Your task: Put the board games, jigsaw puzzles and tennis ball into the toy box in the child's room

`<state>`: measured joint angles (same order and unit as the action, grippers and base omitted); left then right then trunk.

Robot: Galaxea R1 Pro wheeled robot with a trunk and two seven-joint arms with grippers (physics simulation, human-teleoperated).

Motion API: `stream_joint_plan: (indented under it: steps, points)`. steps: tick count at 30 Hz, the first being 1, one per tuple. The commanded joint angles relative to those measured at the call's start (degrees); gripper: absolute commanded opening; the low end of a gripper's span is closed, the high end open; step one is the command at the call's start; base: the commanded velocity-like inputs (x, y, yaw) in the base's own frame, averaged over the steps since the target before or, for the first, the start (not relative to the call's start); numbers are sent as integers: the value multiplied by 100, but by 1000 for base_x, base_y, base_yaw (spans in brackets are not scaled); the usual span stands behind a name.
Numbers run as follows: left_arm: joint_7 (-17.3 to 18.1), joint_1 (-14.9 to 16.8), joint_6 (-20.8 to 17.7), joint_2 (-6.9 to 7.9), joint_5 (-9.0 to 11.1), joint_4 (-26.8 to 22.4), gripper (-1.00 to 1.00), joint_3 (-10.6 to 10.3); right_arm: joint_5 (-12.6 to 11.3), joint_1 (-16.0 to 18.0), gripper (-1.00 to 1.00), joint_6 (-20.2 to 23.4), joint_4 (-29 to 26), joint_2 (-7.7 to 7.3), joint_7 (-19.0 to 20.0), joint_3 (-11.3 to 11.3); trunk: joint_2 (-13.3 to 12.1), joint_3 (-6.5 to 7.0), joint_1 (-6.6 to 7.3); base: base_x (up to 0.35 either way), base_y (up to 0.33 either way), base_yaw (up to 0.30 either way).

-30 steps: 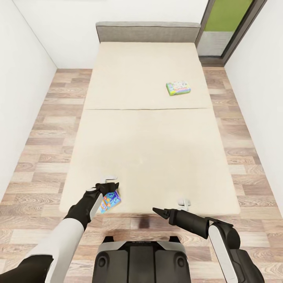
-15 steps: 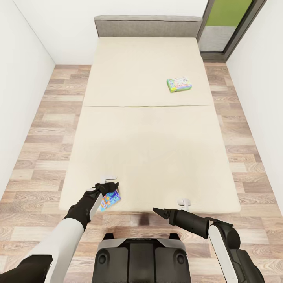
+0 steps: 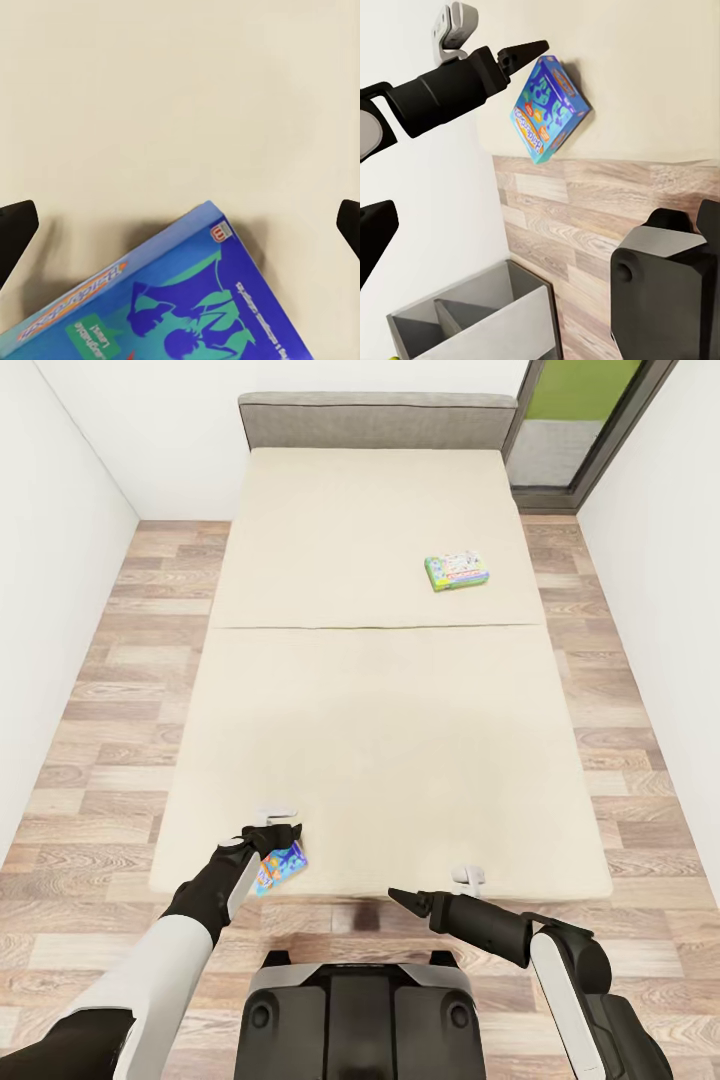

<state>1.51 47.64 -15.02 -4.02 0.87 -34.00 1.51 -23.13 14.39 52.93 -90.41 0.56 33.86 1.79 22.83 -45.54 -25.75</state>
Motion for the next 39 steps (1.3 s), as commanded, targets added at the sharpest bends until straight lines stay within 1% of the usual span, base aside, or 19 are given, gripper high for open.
stream_joint_plan:
  steps: [1, 15, 32, 39]
  points:
    - [16, 0, -36, -3, 9, -10, 100, 16, 14, 3, 100, 33, -3, 6, 33, 14, 9, -7, -3, 0, 0, 0]
    - [16, 0, -33, 5, 9, -8, 100, 16, 11, 3, 100, 14, -3, 6, 33, 14, 9, -15, -3, 0, 0, 0]
    - [16, -4, -29, 6, 3, -10, 100, 12, 10, 3, 100, 7, 6, 6, 33, 14, 9, -147, -3, 0, 0, 0]
    - [16, -4, -29, 4, 1, -10, 100, 12, 10, 3, 100, 7, 6, 6, 33, 14, 9, -171, -3, 0, 0, 0]
